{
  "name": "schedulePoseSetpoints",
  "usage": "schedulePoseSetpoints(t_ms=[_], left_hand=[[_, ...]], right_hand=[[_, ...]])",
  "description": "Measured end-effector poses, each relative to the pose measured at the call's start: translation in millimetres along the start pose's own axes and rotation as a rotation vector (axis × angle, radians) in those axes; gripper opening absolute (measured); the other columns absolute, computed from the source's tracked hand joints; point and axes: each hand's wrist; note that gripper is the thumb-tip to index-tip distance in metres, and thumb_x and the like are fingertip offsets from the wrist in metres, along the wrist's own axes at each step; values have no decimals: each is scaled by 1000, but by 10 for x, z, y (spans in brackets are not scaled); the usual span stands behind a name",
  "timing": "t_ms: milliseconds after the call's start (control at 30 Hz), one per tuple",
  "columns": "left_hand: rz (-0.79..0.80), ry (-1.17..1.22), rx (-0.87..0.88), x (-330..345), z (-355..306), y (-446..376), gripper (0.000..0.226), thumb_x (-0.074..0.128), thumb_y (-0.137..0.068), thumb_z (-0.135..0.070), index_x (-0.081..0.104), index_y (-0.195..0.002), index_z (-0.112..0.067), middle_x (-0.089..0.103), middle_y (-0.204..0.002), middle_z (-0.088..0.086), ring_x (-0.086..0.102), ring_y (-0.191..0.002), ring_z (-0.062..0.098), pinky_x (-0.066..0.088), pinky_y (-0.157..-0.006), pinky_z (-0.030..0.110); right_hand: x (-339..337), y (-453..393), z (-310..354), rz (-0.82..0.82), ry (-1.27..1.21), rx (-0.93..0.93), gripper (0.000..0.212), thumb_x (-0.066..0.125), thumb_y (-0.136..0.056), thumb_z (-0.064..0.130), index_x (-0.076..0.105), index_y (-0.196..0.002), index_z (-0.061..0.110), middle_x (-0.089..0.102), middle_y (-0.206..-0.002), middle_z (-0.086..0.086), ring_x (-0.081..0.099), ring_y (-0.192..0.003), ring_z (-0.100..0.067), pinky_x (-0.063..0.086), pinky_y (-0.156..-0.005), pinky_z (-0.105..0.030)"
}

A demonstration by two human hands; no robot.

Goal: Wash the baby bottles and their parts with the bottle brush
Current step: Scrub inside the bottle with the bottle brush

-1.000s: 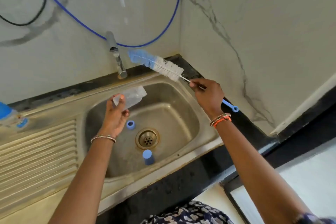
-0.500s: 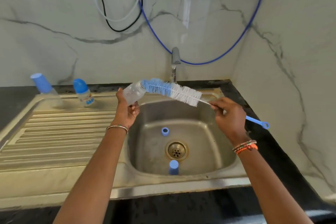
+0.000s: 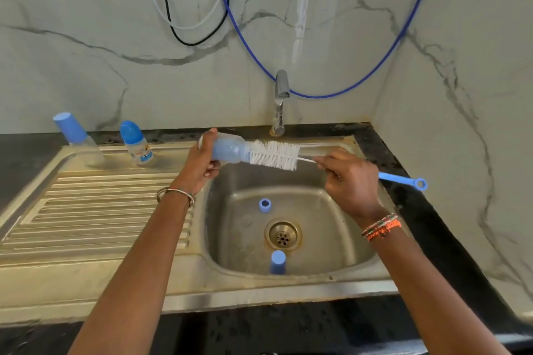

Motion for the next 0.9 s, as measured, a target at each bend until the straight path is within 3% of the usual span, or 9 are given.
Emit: schedulePoseSetpoints(t_ms=[100, 167, 233, 333, 400, 467, 633, 767, 900], left_hand=[[-21, -42, 156, 48, -82, 40, 29, 43, -97, -41, 54, -102, -15, 50, -65, 2, 41, -43, 6, 32, -41, 19], [50, 109, 199, 44, -148, 38, 20, 46, -98, -33, 55, -111, -22, 62, -95, 7, 64, -72, 12, 52, -58, 24], [84, 349, 147, 55, -162, 24, 27, 52, -95, -31, 52, -119, -17, 63, -113, 12, 66, -95, 21, 57, -76, 30], [-15, 573, 56, 95, -106, 44, 34, 57, -92, -35, 56, -112, -8, 64, -113, 14, 67, -95, 21, 55, -84, 30], [-86, 657, 26, 70, -93, 49, 31, 57, -92, -39, 55, -106, -12, 65, -107, 12, 66, -94, 22, 53, -85, 34], [-125, 748, 35, -5, -99, 28, 34, 55, -93, -40, 51, -113, -12, 61, -107, 12, 63, -96, 25, 51, -89, 42], [-178, 840, 38, -75, -82, -46, 48, 56, -94, -33, 40, -132, -8, 50, -130, 20, 57, -112, 34, 46, -98, 49], [-195, 888, 8, -71, -29, -87, 56, 56, -93, -34, 36, -137, -6, 47, -135, 21, 52, -121, 37, 47, -97, 48], [-282, 954, 16, -136, 27, -150, 61, 61, -90, -35, 34, -139, -9, 46, -138, 21, 53, -119, 35, 49, -94, 48]], right_hand=[[-34, -73, 103, 355, -247, 336, 22, 62, -81, 2, 77, -91, 16, 65, -60, 9, 54, -52, -2, 42, -49, -23], [-33, -149, 108, 540, -553, 615, 23, 57, -81, -6, 75, -89, 6, 59, -46, 12, 45, -40, 2, 33, -43, -12], [16, -204, 131, 597, -660, 721, 23, 55, -82, -8, 74, -85, 4, 58, -44, 10, 44, -40, 0, 32, -42, -11], [96, -222, 200, 517, -452, 505, 15, 62, -85, 11, 73, -84, 20, 64, -63, 6, 58, -63, -12, 48, -60, -26], [85, -190, 158, 497, 27, 321, 12, 60, -87, 35, 67, -84, 26, 63, -76, 5, 60, -75, -18, 43, -65, -29], [25, -146, 25, 417, 250, 239, 19, 56, -89, 41, 64, -89, 24, 64, -85, 2, 62, -82, -22, 39, -63, -29], [-25, 59, -95, 179, 236, -80, 21, 70, -80, 18, 68, -100, 13, 59, -86, -6, 57, -77, -25, 43, -50, -28], [-19, 33, -139, 100, 310, 55, 15, 73, -82, 23, 68, -86, 10, 62, -82, -7, 58, -75, -28, 46, -55, -31], [-41, -27, -188, 102, 271, 60, 18, 72, -83, 26, 69, -93, 11, 61, -82, -8, 58, -75, -29, 45, -68, -39]])
Point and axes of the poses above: each hand's wrist, its own y-axis away from the middle knuckle, its own x-axis out of the palm, z = x × y
